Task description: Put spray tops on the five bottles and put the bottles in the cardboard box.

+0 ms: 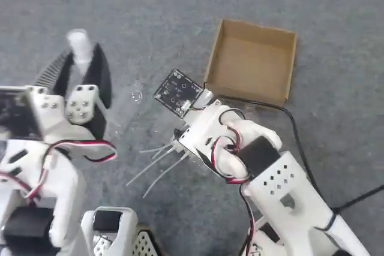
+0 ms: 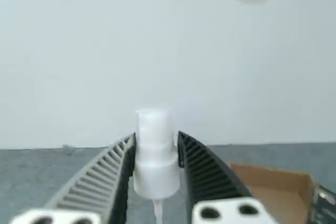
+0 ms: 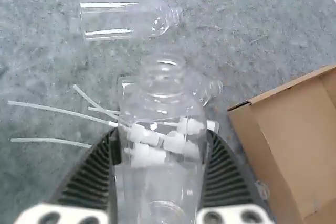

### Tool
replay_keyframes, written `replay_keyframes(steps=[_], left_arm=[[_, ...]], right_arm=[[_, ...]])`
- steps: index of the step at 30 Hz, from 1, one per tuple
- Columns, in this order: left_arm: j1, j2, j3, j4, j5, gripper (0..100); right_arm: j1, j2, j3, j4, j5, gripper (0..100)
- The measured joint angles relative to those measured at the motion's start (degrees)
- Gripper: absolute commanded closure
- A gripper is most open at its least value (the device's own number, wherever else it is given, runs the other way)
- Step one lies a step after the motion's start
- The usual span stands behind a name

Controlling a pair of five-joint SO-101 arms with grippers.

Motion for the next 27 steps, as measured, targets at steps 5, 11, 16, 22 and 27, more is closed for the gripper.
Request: replay_keyframes(steps=[5,11,16,22,27], left_arm=[[-4.04,-0.09,0.0,-1.23,0.97,99],[-3.96,-0.09,0.0,-1.76,5.71,99],[-3.96,-0.09,0.0,-3.78,6.15,99],[-4.13,-0.09,1.49,-4.31,8.0,99],[-0.53,0.62,3.08,-6.42,8.97,99]], right_arm=[[-4.04,0.09,2.46,-5.89,-0.18,99.3],[-10.55,-0.09,15.74,-26.02,-4.31,99.3],[-10.9,-6.07,23.21,-33.93,-7.74,99.3],[-11.25,-12.92,27.16,-35.25,-8.62,99.3],[-11.25,-13.36,27.69,-35.25,-8.79,99.3]])
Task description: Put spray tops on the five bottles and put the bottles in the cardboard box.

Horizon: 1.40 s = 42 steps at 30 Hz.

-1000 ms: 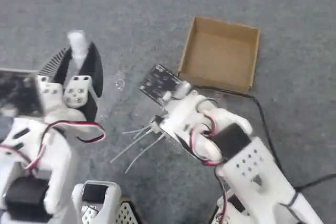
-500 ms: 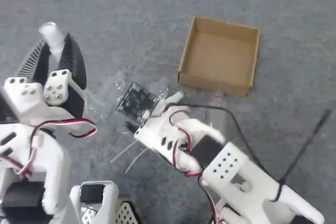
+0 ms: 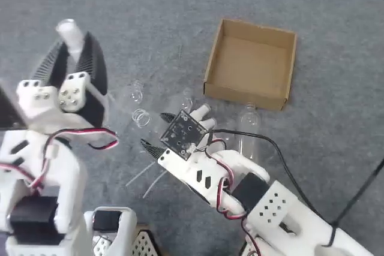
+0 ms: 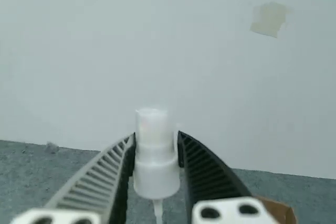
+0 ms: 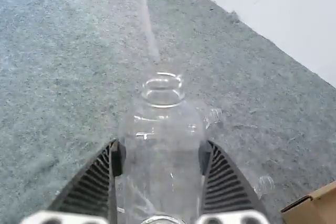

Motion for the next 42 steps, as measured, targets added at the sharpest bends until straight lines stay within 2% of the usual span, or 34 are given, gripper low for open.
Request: replay_keyframes(steps=[4,10,19,23,28,33,42], left_arm=[[3.08,-0.79,1.41,-0.09,0.0,99],[4.04,0.0,10.37,-3.16,0.0,99],[7.56,-0.26,20.13,-3.16,0.0,99],[7.91,-0.26,22.33,-3.16,0.26,99],[8.09,-0.35,24.44,-3.25,0.35,99],[8.18,-0.88,24.79,-3.16,0.35,99],[9.41,-6.77,24.88,-2.2,-1.14,84]], right_arm=[[0.0,0.0,0.0,0.0,0.0,99.3],[-0.09,0.0,0.0,0.0,0.0,99.3],[-0.09,0.0,3.16,-0.18,0.0,99.3],[0.18,0.0,4.4,-5.1,-1.14,99.3],[2.02,0.09,8.18,-13.89,-9.14,99.3],[2.29,0.09,9.93,-18.02,-10.02,99.3],[2.55,0.09,9.93,-18.99,-10.11,99.3]])
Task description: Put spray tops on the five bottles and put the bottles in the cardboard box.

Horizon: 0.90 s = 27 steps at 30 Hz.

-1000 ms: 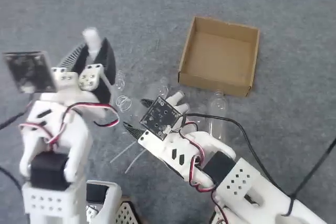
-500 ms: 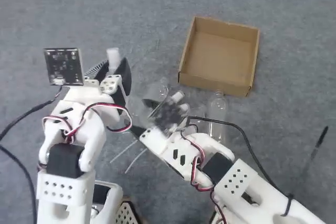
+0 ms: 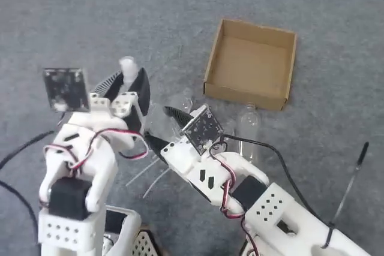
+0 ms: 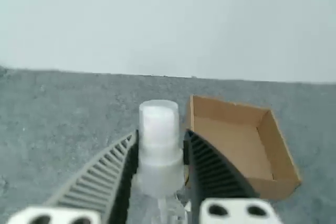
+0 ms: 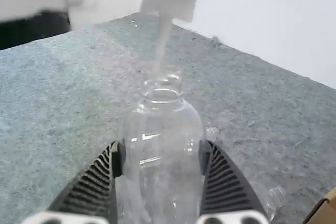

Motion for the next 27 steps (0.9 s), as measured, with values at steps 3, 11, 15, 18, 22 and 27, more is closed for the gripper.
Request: replay_keyframes(steps=[3,11,15,18,22,27], left_arm=[[2.46,-0.79,0.0,1.58,-3.16,83],[-2.2,3.08,-9.41,2.46,-4.04,83],[-4.66,9.67,-13.8,2.46,-4.04,83],[-4.66,14.59,-14.15,3.78,-4.84,83],[-5.1,16.0,-12.04,5.71,-6.95,83],[-5.27,9.58,-5.45,5.19,-8.62,83]], right_arm=[[0.53,0.0,0.0,0.0,-0.18,99.3],[0.62,0.0,0.0,0.0,-0.18,99.3],[0.62,0.0,0.0,0.0,-0.18,99.3],[0.62,0.0,0.0,0.0,-0.18,99.3],[0.62,0.0,0.18,0.0,-0.09,99.3],[0.62,0.09,0.79,0.09,-0.09,99.3]])
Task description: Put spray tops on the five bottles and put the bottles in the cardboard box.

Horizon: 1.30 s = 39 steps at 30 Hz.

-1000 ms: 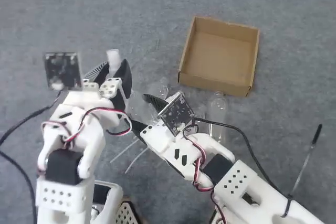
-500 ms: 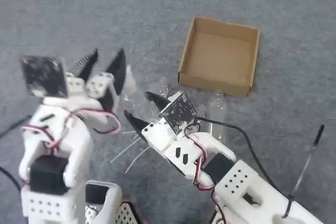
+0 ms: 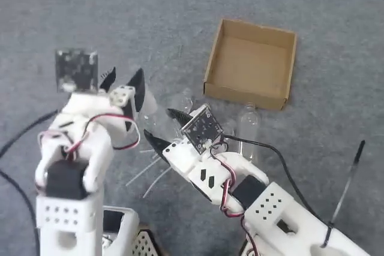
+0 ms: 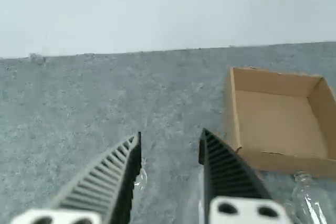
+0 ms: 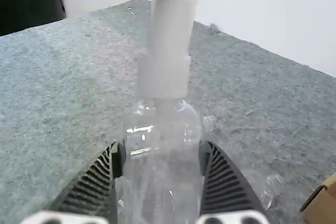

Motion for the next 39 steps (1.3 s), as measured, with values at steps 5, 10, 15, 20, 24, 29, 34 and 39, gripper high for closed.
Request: replay_keyframes(steps=[5,10,15,20,24,29,34,39], left_arm=[[0.0,-8.09,3.96,0.0,-0.35,83],[0.0,-8.88,3.78,0.26,-0.35,83],[-1.67,-9.49,0.97,1.05,-0.62,83],[-2.81,-17.41,2.29,2.2,-0.62,83],[-3.25,-21.27,8.18,2.37,-0.62,83],[2.81,-21.8,16.62,1.93,-0.7,76],[9.41,-21.19,21.89,-0.79,-0.7,70],[9.85,-21.19,26.29,-5.98,-0.7,70]], right_arm=[[0.0,0.0,0.0,0.0,0.0,99.3],[0.09,0.0,-0.09,0.0,0.0,99.3],[1.93,-0.09,-0.26,1.32,-0.09,99.3],[8.62,-0.09,-6.24,8.09,-0.26,99.3],[12.75,-0.09,-11.43,10.29,-0.26,99.3],[15.65,3.96,-21.36,13.71,-0.26,99.3],[15.38,16.26,-32.88,19.08,-0.26,99.3],[11.25,23.82,-44.75,30.15,-0.35,99.3]])
